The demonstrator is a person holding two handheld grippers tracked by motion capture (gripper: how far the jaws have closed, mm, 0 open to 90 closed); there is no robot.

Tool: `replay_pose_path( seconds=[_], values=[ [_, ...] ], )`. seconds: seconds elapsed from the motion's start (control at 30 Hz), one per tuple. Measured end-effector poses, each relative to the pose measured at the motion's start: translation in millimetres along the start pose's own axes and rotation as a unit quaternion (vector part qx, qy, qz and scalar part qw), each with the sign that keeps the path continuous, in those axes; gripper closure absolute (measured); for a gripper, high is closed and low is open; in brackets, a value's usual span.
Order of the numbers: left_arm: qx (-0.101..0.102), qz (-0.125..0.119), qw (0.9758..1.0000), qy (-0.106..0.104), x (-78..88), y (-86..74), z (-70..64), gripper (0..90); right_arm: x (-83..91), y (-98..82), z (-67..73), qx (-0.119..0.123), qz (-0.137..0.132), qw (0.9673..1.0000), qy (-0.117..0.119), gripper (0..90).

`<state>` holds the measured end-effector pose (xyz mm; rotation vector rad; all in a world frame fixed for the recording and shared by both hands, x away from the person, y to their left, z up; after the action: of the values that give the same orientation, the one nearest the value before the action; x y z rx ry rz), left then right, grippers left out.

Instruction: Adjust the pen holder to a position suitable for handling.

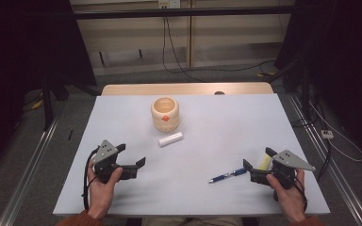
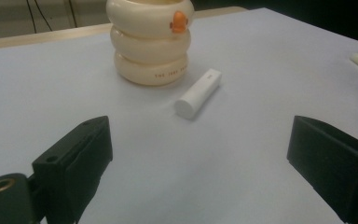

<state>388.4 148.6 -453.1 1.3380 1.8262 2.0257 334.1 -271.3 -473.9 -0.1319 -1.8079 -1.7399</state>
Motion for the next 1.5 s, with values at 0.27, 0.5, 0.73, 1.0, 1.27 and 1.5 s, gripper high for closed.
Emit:
replay_pose_path(
  seconds=[0.27, 0.5, 0.73, 1.0, 1.27, 1.5],
  values=[
    [-0.009, 0.014, 0.9998, -0.007, -9.8, 14.1, 3.6, 6.7, -1.0, -1.0, -0.9, 0.006, 0.003, 1.0, -0.002, 3.8],
    [-0.018, 0.029, 0.9992, -0.02, -22.8, 31.6, -6.7, 3.6, -1.1, -0.6, -0.2, 0.007, 0.003, 1.0, 0.0, 3.8],
    [-0.023, 0.017, 0.9994, -0.021, -35.5, 46.0, -3.3, 5.0, -2.7, 0.1, 0.8, 0.009, 0.004, 1.0, -0.001, 3.8],
    [-0.016, 0.023, 0.9996, 0.004, -54.5, 63.0, 14.0, 6.9, -3.2, 0.0, 1.0, 0.006, 0.006, 1.0, 0.002, 3.8],
    [-0.008, 0.021, 0.9997, 0.009, -73.6, 81.9, 28.2, 6.3, -1.5, -0.9, 0.5, 0.007, 0.006, 1.0, 0.0, 3.7],
    [0.005, 0.018, 0.9998, 0.005, -83.5, 98.8, 34.8, 6.2, -2.7, -0.7, 2.2, 0.008, 0.008, 0.9999, 0.002, 3.7]
  ],
)
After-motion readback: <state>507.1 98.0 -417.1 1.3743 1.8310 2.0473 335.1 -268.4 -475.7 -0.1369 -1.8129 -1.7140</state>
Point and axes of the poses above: each handheld gripper's, and its own axes: x roughly backward along the jaws, y roughly out of its top, z roughly to its left, the point moved 7 cm from there along -x, roughly forward along the jaws, and after that the axes turned 7 degrees about z, right-handed, at the moved point
